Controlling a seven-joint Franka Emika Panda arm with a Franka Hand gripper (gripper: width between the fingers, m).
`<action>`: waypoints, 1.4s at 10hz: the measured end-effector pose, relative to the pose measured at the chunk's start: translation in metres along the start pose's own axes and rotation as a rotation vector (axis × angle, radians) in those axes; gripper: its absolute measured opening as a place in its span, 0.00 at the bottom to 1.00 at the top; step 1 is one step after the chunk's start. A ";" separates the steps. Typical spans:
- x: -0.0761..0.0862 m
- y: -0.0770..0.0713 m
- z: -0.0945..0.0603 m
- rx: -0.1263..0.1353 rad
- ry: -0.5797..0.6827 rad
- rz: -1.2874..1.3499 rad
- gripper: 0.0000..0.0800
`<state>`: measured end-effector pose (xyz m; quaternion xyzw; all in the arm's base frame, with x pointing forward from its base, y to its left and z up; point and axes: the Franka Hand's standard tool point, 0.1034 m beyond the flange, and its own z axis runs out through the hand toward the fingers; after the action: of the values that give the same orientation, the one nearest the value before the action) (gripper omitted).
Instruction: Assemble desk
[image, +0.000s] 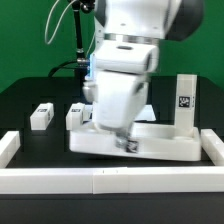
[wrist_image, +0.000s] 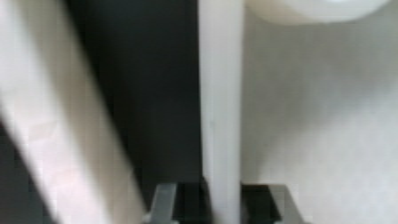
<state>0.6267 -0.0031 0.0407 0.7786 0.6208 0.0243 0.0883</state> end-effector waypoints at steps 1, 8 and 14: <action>0.002 0.001 0.003 -0.008 0.003 0.015 0.08; 0.009 0.003 0.005 -0.011 0.008 -0.022 0.08; 0.026 0.022 0.006 0.020 -0.047 -0.047 0.09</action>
Offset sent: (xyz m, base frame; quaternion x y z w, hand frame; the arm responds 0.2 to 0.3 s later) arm 0.0000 0.0000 0.0000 0.0000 0.0000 0.0000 1.0000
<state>0.6546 0.0173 0.0361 0.7651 0.6368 -0.0024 0.0954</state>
